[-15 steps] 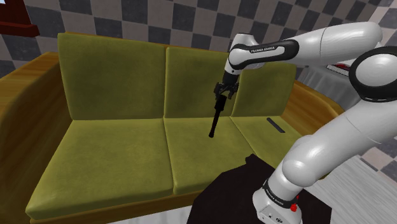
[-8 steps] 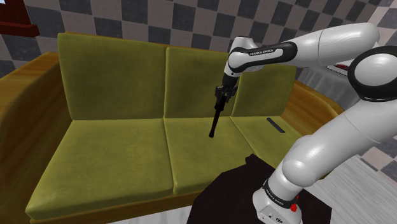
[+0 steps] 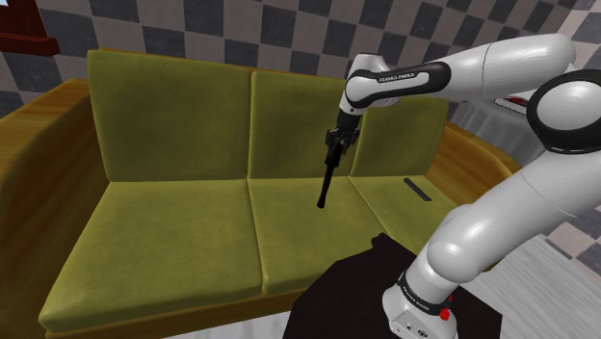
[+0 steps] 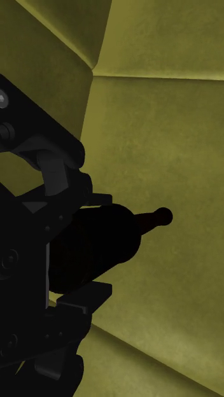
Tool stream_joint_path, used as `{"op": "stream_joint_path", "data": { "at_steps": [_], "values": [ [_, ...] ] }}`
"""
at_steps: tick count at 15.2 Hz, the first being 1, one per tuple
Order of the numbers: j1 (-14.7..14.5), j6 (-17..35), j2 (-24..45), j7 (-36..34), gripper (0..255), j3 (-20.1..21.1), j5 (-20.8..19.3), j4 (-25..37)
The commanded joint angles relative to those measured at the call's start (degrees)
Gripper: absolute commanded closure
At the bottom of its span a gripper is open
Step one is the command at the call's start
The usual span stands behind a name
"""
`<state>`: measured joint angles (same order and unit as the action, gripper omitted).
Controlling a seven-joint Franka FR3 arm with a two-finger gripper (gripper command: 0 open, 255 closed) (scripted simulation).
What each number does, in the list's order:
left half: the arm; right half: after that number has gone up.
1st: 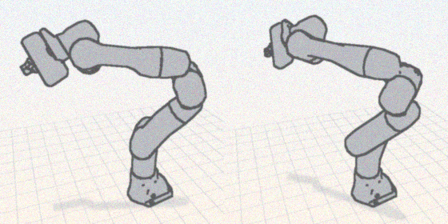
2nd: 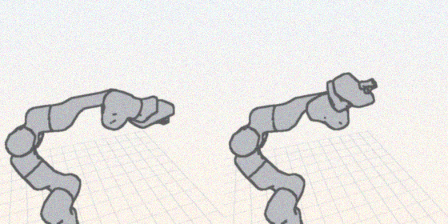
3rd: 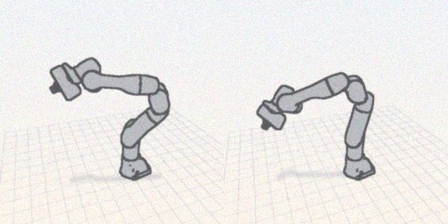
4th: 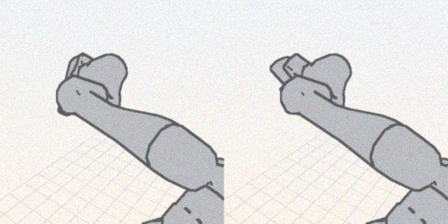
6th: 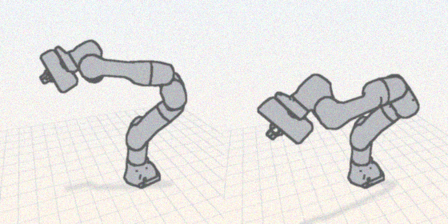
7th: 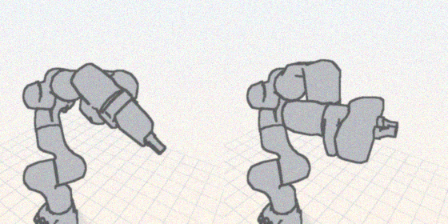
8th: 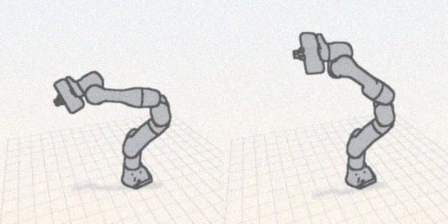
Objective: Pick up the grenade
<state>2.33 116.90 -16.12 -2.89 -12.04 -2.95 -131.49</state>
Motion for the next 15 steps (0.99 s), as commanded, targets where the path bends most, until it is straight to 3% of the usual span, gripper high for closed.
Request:
{"op": "stream_joint_path", "data": {
  "at_steps": [1,15],
  "values": [
    [-0.01,-1.49,-0.47,-0.09,255,0.1,-0.04,1.0],
    [-0.13,-11.0,-1.97,-0.28,255,0.57,-0.03,9.03]
  ]
}}
